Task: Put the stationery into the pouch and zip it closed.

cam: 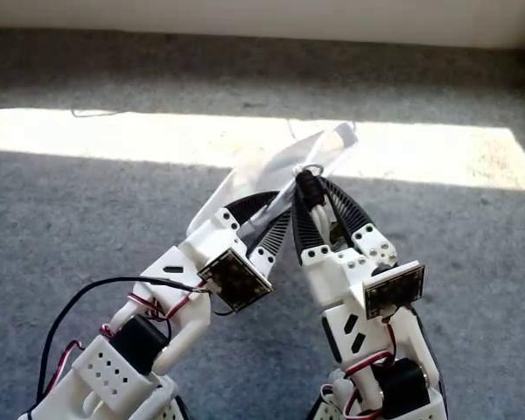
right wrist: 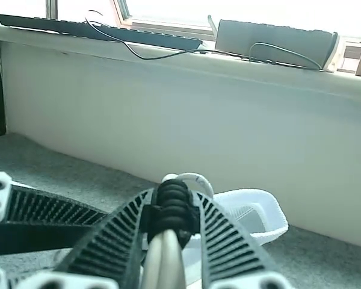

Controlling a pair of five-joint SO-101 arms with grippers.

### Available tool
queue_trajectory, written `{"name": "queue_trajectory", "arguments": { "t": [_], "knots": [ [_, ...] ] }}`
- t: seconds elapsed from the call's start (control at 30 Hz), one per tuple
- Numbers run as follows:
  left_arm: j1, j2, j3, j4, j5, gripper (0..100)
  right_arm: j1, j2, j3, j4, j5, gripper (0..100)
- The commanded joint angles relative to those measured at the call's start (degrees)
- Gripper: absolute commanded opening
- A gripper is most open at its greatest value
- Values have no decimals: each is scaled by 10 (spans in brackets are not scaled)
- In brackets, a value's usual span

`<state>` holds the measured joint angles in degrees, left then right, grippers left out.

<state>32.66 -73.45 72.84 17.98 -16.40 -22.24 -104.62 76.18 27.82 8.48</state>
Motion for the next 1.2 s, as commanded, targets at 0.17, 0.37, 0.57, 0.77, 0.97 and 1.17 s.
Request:
{"name": "queue_trajectory", "arguments": {
  "t": [0.17, 0.37, 0.57, 0.77, 0.97, 1.17],
  "knots": [
    [-21, -1, -2, 2, -4, 6, -4, -3, -8, 1, 8, 5],
    [-36, -1, -1, 3, -3, 6, -2, -3, -8, 1, 8, 5],
    [-36, -2, -15, 51, -3, 6, 0, -3, -10, 0, 8, 5],
    [-38, -2, -43, 104, -3, 5, 41, -3, -14, -2, 4, 5],
    [-58, -2, -45, 104, -2, 5, 80, 1, -7, -47, 4, 5],
    [-58, -2, -46, 105, -2, 5, 116, 0, 3, -69, 4, 5]
  ]
}}
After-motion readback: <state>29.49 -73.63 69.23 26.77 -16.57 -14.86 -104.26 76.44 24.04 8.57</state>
